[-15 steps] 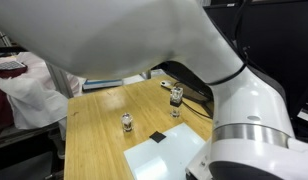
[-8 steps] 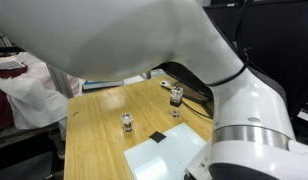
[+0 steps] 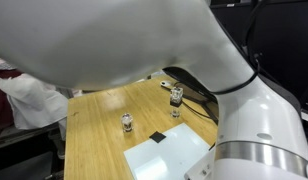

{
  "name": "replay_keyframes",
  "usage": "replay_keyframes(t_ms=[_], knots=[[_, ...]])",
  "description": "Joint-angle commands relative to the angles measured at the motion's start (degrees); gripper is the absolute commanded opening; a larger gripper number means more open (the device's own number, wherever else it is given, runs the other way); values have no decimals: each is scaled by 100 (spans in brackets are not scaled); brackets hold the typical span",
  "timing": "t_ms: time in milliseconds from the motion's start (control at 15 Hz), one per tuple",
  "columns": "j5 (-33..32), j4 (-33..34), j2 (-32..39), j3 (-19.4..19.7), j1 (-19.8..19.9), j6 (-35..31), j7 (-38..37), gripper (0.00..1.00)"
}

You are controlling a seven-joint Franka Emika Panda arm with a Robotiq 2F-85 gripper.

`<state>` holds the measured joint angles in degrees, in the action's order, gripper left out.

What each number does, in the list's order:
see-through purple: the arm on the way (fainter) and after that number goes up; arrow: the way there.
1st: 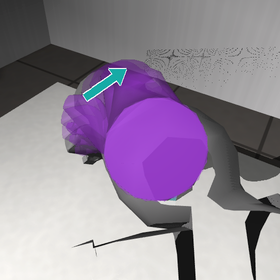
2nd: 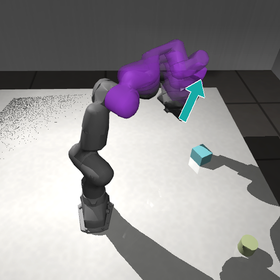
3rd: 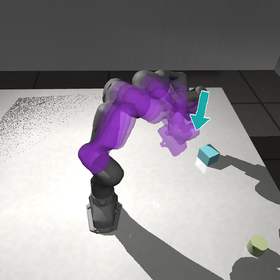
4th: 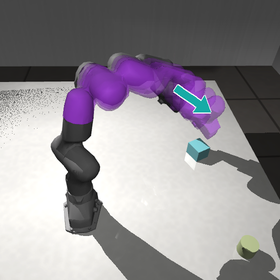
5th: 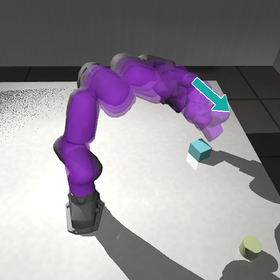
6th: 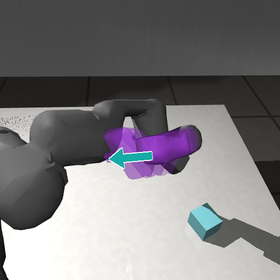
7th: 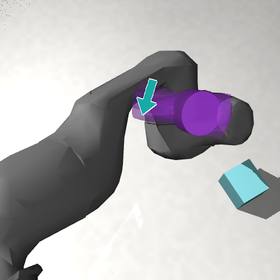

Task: Use the whiteboard eraser to clean the whiteboard

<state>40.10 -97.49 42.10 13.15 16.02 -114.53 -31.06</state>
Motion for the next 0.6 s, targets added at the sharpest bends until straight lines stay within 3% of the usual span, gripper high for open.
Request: replay_keyframes(t_ms=[0,533], knots=[[46,-425,-124,-10,62,143,-88,27],[136,-1206,-465,22,-1,279,24,27]])
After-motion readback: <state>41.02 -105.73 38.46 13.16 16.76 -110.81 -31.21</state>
